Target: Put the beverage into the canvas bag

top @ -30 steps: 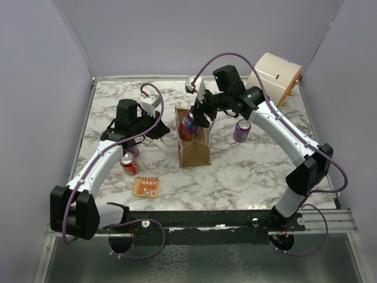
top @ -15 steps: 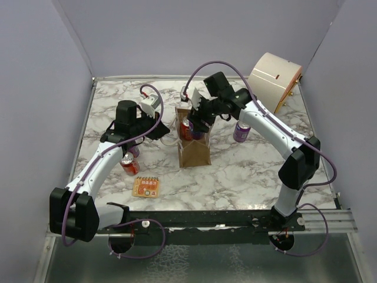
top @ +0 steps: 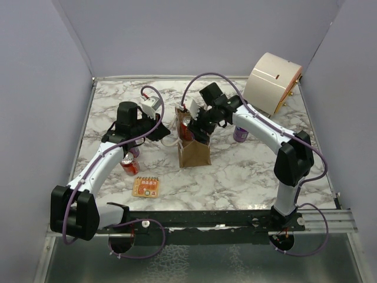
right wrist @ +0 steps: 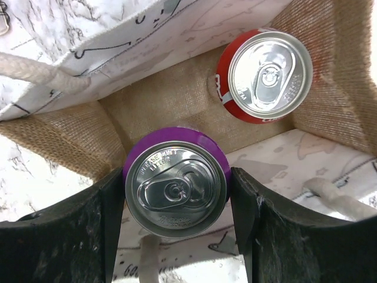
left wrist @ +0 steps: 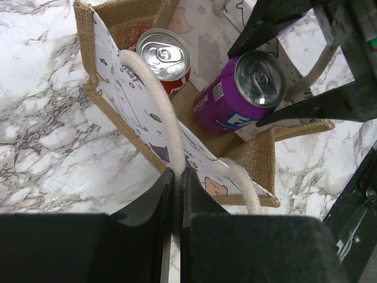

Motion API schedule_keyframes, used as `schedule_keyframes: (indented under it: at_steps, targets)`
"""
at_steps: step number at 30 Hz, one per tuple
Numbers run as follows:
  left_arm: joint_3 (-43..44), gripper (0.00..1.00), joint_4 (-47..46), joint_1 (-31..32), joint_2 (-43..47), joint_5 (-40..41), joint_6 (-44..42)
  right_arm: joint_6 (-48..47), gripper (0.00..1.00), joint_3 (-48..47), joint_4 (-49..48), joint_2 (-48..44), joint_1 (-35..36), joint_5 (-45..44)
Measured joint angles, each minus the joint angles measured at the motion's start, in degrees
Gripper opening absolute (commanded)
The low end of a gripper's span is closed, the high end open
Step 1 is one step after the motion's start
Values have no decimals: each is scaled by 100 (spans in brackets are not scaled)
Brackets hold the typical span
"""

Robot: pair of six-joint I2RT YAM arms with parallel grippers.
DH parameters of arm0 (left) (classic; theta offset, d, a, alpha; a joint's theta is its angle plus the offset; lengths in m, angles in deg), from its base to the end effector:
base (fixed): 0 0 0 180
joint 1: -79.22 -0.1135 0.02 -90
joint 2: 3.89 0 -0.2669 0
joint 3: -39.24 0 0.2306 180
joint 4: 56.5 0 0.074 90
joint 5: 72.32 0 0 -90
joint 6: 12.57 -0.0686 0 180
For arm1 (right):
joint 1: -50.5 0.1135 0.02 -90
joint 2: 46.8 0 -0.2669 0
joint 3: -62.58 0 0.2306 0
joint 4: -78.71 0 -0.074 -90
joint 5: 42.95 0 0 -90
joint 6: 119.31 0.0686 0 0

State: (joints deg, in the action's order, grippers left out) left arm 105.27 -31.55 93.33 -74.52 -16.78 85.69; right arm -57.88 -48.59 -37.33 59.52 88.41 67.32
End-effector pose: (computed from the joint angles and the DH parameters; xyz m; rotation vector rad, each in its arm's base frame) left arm 0.2572 -0.1047 0.2824 0.4784 2.0449 -0.8623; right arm 0.2977 0.2619 0.2704 -1.5248 2.0935 0.5191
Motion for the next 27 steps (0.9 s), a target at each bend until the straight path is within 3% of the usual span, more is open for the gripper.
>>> schedule_keyframes:
  at_steps: [27]
  targets:
    - [0,0,2,0,-170,-2,-11,503,1,1082,-1521,155,0,420]
